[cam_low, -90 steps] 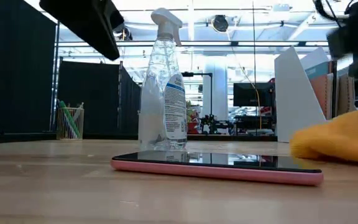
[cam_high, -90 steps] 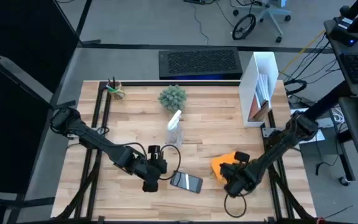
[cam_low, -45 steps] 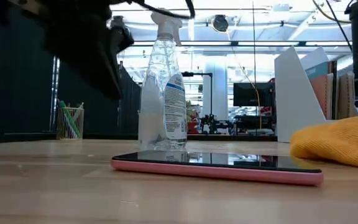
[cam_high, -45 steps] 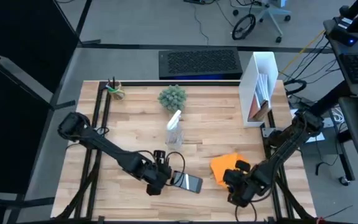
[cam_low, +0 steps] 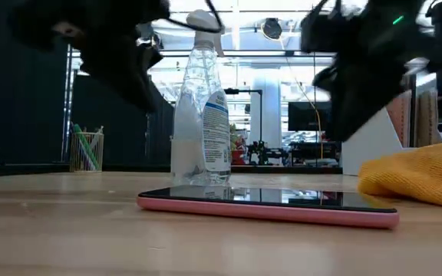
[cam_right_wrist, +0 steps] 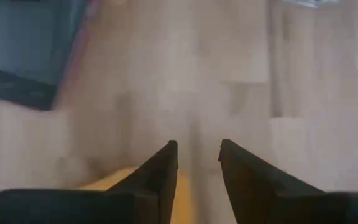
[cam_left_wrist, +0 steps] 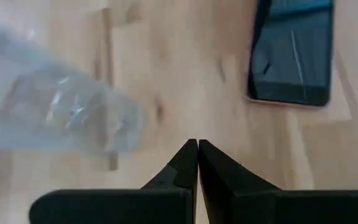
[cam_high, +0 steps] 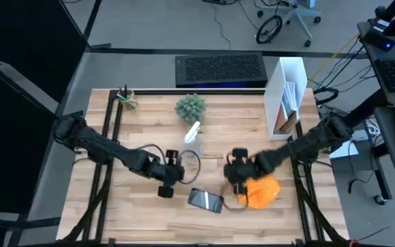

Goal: Apply microfiber cloth
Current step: Return to Home Position

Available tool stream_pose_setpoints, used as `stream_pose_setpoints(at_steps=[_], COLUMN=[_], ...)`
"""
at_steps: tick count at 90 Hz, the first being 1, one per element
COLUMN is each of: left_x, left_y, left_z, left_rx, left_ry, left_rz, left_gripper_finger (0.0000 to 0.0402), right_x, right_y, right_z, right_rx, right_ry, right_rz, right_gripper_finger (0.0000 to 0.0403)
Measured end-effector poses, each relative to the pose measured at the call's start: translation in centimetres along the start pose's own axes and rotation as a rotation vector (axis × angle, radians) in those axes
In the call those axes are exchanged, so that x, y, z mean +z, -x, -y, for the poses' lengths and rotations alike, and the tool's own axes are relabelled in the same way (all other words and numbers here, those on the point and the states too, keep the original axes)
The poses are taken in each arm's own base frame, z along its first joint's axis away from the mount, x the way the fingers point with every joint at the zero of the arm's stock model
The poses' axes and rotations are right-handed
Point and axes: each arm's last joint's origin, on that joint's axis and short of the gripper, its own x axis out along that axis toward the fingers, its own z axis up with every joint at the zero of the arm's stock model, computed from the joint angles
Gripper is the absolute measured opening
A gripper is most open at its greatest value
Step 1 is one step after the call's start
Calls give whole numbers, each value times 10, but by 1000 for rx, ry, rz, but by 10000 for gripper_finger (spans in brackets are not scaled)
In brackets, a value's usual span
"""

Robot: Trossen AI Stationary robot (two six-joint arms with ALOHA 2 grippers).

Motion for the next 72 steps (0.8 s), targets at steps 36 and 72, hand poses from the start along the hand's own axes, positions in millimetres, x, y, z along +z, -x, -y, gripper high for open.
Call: stream_pose_setpoints(at_steps=[36, 72], left_x=[-62, -83], left_y=[56, 60], left_z=[-33, -47], left_rx=[-64, 20], left_ry=[239, 271], left_rz=[522, 600], left_gripper_finger=[0, 0], right_x=[-43, -122], right_y=[56, 61], right_z=[56, 68], right_rx=[160, 216], right_ry=[-133, -313], right_rz=[576, 981], right_gripper_finger=[16, 7])
